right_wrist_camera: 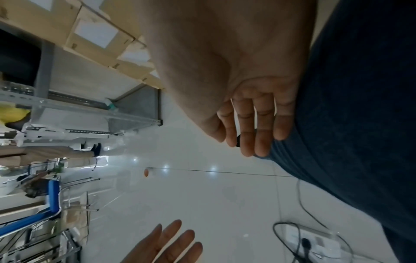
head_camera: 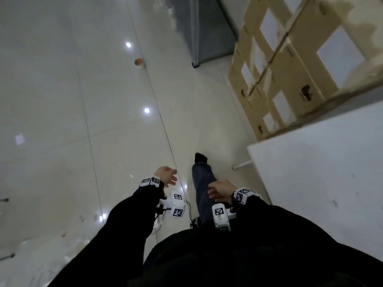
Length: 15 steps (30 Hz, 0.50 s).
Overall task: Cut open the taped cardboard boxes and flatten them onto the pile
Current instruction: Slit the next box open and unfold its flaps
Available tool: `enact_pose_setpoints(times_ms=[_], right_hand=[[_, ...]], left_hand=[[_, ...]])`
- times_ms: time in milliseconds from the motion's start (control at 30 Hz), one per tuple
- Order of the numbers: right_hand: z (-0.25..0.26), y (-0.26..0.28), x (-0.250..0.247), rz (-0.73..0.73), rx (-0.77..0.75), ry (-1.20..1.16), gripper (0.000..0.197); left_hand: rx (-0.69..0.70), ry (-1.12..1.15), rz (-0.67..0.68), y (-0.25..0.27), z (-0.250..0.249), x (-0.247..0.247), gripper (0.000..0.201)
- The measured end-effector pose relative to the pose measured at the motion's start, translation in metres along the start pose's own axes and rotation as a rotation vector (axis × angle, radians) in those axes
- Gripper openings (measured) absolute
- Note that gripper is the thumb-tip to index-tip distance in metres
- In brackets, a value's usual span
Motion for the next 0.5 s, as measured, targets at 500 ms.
enact_pose_setpoints(times_ms=[500], right_hand=[[0.354,-0.068,-0.119,-0.186,-0.208,-0.446,0.012]], left_hand=[[-0.055,0.054,-0.145,-0.161,-0.270,-0.158,0.021]])
Point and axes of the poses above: each hand's wrist, its own y-axis away from the middle knuckle, its own x-axis out of the palm, z = x × y, the point moved 7 cm from there along -y, towards the middle knuckle, and after that the axes turned 9 degrees about -z, right-handed, at the moved point
